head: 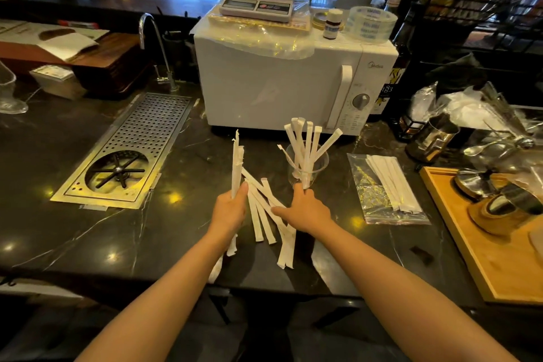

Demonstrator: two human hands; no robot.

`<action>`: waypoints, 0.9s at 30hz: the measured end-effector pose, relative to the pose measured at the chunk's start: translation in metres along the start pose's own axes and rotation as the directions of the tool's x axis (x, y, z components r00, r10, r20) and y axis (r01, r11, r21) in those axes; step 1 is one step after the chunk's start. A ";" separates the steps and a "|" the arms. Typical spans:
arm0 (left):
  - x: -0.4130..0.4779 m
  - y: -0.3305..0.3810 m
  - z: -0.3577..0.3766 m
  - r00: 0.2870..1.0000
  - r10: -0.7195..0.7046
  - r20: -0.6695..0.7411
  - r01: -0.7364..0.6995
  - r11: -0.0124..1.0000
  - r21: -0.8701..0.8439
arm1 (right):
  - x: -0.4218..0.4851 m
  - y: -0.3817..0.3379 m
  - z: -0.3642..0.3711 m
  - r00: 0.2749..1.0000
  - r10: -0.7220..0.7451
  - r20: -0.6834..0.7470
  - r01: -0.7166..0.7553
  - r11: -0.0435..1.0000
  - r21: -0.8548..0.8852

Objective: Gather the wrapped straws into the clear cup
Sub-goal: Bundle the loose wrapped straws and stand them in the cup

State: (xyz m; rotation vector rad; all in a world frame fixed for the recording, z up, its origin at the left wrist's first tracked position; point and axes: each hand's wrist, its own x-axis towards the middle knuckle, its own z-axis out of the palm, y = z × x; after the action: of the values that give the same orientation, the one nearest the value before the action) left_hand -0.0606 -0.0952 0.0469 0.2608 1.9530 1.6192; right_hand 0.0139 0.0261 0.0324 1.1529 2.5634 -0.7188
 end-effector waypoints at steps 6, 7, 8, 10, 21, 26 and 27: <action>0.007 -0.007 -0.004 0.998 0.002 0.058 -0.001 1.000 -0.013 | 0.009 -0.014 0.011 0.992 0.116 0.056 -0.115 0.993 -0.009; 0.008 -0.008 -0.006 0.998 0.001 0.065 -0.001 1.000 -0.002 | 0.010 -0.017 0.012 0.991 0.121 0.057 -0.121 0.993 -0.011; 0.010 -0.010 -0.007 0.998 0.000 0.070 0.000 1.000 0.008 | 0.011 -0.020 0.013 0.991 0.125 0.057 -0.124 0.992 -0.013; 0.012 -0.013 -0.008 0.997 -0.007 0.080 0.006 1.000 0.018 | 0.012 -0.026 0.015 0.991 0.125 0.049 -0.124 0.992 -0.023; 0.021 -0.021 -0.018 0.996 -0.035 0.080 0.034 0.999 0.018 | 0.021 -0.046 0.022 0.995 0.104 -0.010 -0.104 0.988 -0.115; 0.022 -0.022 -0.018 0.997 -0.027 0.073 0.026 1.000 0.008 | 0.025 -0.047 0.023 0.992 0.127 -0.013 -0.127 0.989 -0.074; 0.022 -0.022 -0.018 0.997 -0.026 0.072 0.025 1.000 0.011 | 0.026 -0.046 0.022 0.991 0.135 -0.009 -0.135 0.989 -0.062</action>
State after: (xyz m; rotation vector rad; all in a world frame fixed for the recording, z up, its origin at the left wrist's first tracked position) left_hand -0.0834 -0.1045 0.0207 0.2935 1.9031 1.5629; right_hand -0.0373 0.0043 0.0189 1.2942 2.4642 -0.6006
